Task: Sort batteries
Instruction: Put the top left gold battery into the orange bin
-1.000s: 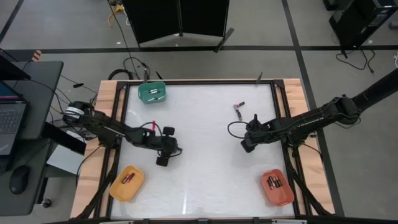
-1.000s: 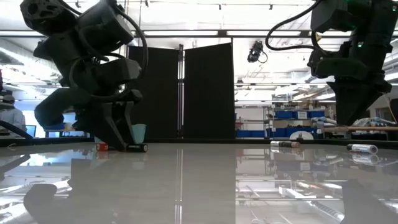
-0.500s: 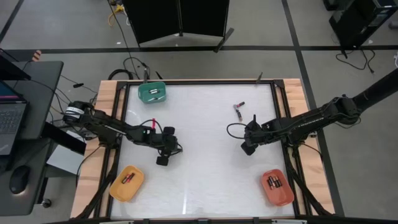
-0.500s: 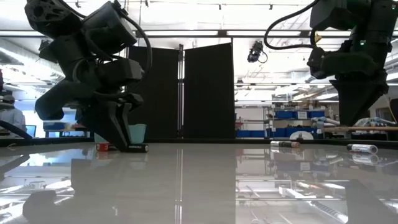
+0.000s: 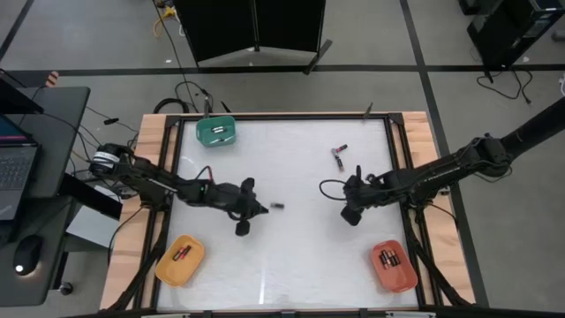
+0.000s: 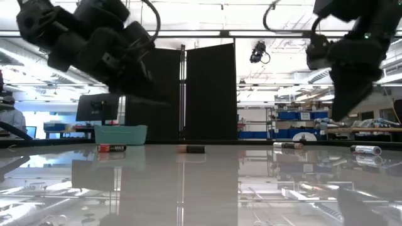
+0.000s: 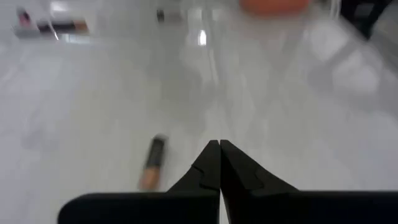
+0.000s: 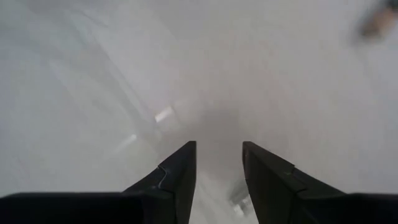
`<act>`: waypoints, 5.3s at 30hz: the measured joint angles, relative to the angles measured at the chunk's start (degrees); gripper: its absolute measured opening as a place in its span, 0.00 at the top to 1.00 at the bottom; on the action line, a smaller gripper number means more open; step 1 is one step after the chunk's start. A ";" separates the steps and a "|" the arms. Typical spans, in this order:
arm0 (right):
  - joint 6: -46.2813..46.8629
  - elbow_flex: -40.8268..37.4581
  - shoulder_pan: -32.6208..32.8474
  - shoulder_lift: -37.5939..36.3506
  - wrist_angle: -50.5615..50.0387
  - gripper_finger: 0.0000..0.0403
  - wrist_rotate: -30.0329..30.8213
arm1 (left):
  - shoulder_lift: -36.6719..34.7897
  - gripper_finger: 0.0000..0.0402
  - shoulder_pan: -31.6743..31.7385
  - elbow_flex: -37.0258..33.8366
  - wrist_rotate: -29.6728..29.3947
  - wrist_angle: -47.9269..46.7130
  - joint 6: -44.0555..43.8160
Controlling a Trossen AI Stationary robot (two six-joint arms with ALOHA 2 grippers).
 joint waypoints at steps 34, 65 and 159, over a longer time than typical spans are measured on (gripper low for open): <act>-31.86 0.04 -10.58 2.60 33.60 0.92 5.46 | 32.35 0.97 35.51 51.24 12.50 -48.50 33.81; -33.94 0.00 -10.66 2.56 34.20 0.87 5.41 | 41.93 0.76 50.79 70.06 22.32 -60.26 42.24; -43.12 -6.71 -11.16 2.67 86.96 0.52 0.68 | 3.65 0.88 18.26 11.37 16.96 29.69 -3.88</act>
